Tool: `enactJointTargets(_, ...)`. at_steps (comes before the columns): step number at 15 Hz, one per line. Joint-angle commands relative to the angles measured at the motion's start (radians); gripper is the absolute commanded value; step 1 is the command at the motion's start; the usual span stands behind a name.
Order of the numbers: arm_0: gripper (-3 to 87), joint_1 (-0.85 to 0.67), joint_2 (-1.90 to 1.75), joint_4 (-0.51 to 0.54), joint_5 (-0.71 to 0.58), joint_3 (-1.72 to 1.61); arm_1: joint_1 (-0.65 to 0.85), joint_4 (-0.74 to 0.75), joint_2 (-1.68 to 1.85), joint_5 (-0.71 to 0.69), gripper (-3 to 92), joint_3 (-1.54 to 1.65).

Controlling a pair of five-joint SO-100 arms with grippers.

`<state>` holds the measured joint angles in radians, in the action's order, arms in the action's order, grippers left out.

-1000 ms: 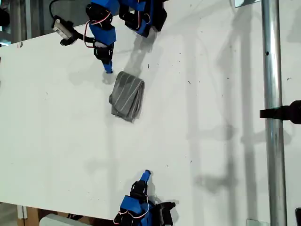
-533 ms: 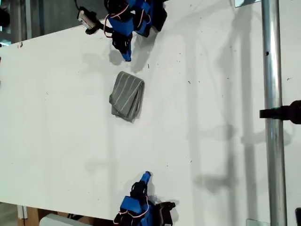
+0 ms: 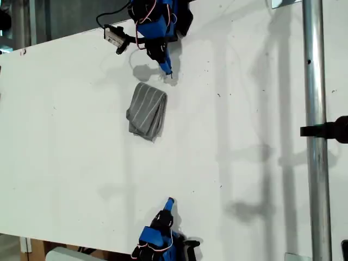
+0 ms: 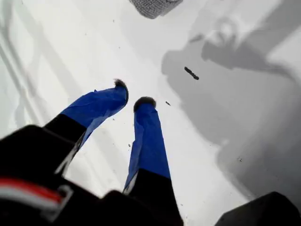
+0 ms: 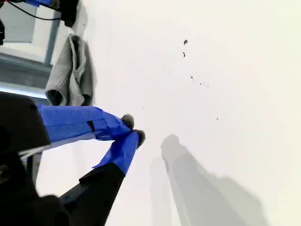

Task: Grasp corners of a towel and fold twice.

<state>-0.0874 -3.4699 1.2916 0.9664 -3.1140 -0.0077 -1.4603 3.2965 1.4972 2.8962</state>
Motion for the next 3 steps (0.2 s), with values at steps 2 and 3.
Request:
enactJointTargets(2,-0.2,-0.009,-0.003,-0.002,-0.003,-0.005,-0.029,-0.008,-0.005,0.008,8.7,-0.006)
enactJointTargets(3,-0.2,-0.009,-0.003,-0.002,-0.003,-0.005,-0.028,-0.008,-0.005,0.008,8.7,-0.006)
